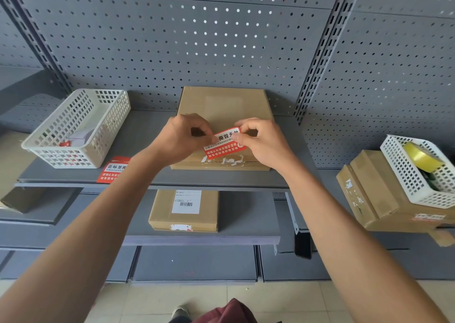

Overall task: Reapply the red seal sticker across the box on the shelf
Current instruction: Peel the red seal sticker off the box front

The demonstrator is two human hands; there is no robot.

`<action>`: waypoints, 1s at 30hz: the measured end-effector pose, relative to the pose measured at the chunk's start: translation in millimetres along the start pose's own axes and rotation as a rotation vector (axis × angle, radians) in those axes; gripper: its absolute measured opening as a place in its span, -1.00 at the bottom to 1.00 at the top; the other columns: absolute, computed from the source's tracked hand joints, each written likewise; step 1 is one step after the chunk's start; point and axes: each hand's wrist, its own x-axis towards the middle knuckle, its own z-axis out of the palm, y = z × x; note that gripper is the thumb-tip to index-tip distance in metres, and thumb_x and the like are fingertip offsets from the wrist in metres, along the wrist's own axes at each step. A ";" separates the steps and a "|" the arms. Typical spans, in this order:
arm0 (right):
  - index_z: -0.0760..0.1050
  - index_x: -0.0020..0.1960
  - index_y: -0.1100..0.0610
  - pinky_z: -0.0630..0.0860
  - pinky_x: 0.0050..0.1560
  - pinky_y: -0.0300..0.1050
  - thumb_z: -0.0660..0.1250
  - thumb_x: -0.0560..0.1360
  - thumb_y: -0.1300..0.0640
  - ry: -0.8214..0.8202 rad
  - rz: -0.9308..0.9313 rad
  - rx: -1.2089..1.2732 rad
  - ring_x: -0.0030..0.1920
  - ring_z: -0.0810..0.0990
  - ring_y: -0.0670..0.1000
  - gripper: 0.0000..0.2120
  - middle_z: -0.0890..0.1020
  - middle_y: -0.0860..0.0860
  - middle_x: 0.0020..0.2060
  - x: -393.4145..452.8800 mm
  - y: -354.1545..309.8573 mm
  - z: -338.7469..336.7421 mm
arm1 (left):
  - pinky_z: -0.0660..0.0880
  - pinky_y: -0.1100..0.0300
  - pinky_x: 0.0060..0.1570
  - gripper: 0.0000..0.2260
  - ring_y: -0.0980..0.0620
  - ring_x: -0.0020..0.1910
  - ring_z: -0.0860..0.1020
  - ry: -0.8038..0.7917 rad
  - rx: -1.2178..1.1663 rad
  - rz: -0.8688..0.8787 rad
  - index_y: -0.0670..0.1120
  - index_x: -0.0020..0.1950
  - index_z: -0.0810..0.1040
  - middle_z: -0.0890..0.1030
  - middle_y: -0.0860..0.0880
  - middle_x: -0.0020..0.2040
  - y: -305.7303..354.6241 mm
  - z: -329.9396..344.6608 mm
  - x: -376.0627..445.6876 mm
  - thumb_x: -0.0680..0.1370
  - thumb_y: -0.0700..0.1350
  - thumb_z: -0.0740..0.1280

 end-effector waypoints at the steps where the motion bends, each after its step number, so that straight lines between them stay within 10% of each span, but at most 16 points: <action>1: 0.55 -0.28 0.00 0.41 0.13 -0.18 0.48 0.48 0.08 0.002 0.000 -0.003 0.12 0.58 -0.07 -0.82 0.67 -0.10 0.11 0.1 0.2 0.4 | 0.55 0.25 -0.05 -0.91 0.09 -0.06 0.63 -0.001 0.008 0.003 -0.02 -0.16 0.68 0.68 0.05 -0.01 -0.7 0.1 -0.1 0.48 -0.06 0.54; 9: 0.61 -0.07 0.05 0.44 0.18 -0.12 0.46 0.48 0.03 -0.012 0.007 0.006 0.15 0.58 -0.10 -0.90 0.66 -0.13 0.13 1.3 3.2 -0.7 | 0.56 0.19 -0.04 -0.89 0.02 -0.03 0.63 -0.005 0.002 0.008 0.02 -0.19 0.65 0.67 0.02 -0.01 -2.6 2.5 0.1 0.50 -0.10 0.52; 13: 0.44 0.27 -0.02 0.44 0.20 -0.14 0.47 0.45 -0.04 -0.063 0.034 0.077 0.23 0.55 -0.11 -0.56 0.61 -0.14 0.21 1.3 -1.5 -5.0 | 0.59 -0.03 0.02 -0.87 -0.02 -0.04 0.63 0.009 0.006 0.012 0.05 -0.20 0.62 0.68 -0.01 -0.02 -1.8 2.5 -0.8 0.51 -0.11 0.51; 30: 0.69 0.04 0.07 0.47 0.19 -0.13 0.49 0.47 0.01 -0.036 0.020 0.008 0.18 0.59 -0.09 -0.80 0.68 -0.14 0.14 5.3 -3.2 2.3 | 0.63 0.12 0.03 -0.84 0.04 -0.03 0.66 0.159 0.068 0.080 -0.15 0.03 0.70 0.69 -0.01 0.08 2.7 12.0 -29.1 0.52 -0.09 0.50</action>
